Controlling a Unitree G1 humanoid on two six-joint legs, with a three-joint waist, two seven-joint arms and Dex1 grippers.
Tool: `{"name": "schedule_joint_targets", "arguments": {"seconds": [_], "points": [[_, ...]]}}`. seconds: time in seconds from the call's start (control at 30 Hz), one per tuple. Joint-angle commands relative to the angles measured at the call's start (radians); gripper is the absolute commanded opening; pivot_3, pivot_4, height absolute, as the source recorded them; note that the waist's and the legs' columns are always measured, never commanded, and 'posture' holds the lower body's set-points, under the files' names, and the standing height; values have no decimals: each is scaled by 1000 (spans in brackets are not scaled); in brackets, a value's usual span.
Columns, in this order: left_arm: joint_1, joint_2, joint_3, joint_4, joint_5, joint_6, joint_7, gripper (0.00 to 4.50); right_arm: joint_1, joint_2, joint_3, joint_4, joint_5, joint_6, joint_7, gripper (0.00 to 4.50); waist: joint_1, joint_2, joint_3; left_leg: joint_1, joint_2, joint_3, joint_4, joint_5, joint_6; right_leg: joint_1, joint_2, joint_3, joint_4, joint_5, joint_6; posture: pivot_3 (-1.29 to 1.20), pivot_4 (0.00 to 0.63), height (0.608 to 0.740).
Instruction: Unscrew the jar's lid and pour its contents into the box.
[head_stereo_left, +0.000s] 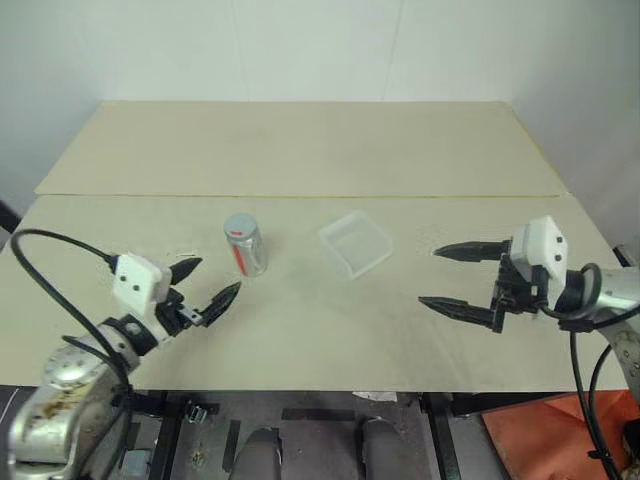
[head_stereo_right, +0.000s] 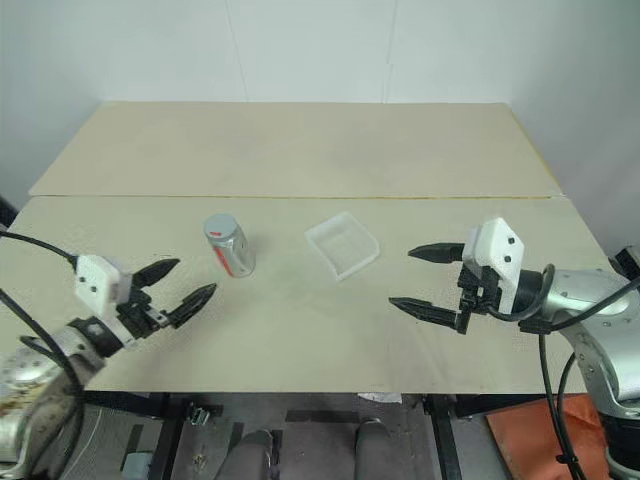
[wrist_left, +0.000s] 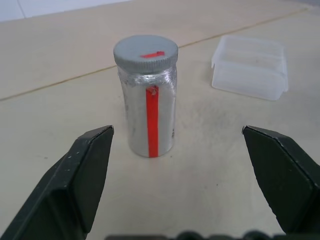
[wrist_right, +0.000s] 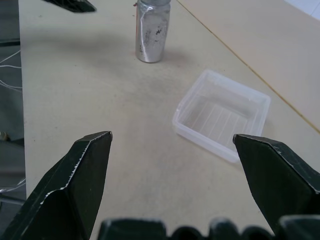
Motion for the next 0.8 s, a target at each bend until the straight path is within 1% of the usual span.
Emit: {"name": "schedule_joint_targets", "arguments": {"seconds": [0.03, 0.1, 0.2, 0.3, 0.47, 0.67, 0.8], "points": [[-58, -73, -70, 30, 100, -88, 98, 4485, -16, -13, -56, -70, 48, 1, -7, 4500, 1, 0, 0, 0, 0, 0, 0, 0, 0, 0, 0, 0, 0, 0, 0, 0, 150, 740], [-101, -126, -108, 66, 151, -122, 152, 4485, -31, -20, -55, -62, 56, -2, 9, 4500, 4, 0, 0, 0, 0, 0, 1, 0, 0, 0, 0, 0, 0, 0, 0, 0, 150, 740], [-131, -178, -136, 111, 198, -156, 193, 4485, -19, -25, -44, -69, 42, -8, 5, 4500, 4, -1, -1, 0, 0, 0, 1, 0, 0, 1, 0, 0, -1, 1, 1, 0, 150, 740], [-159, -200, -148, 157, 220, -177, 205, 4485, -19, -20, -36, -80, 47, 0, -9, 4500, 2, -1, -1, 0, 0, 0, 1, 0, 0, 1, 0, 0, -1, 1, 1, 0, 150, 740], [-253, -219, -176, 255, 241, -183, 211, 4485, -45, -12, -7, -70, 27, -18, -20, 4500, 7, -1, -1, 0, 0, 0, 1, 0, 0, 1, 0, 0, -1, 1, 1, 0, 150, 740], [-350, -256, -214, 390, 278, -236, 219, 4485, -74, -2, 2, -64, 31, -19, -22, 4500, 11, -1, -1, 0, -1, 0, 2, 0, 0, 1, 0, 0, -1, 1, 1, 0, 150, 740], [-379, -276, -227, 430, 311, -255, 243, 4485, -72, -1, -3, -73, 35, -19, -23, 4500, 13, -1, -1, 0, -1, 0, 2, 0, 0, 1, 0, 0, -2, 1, 1, 0, 150, 740]]}}
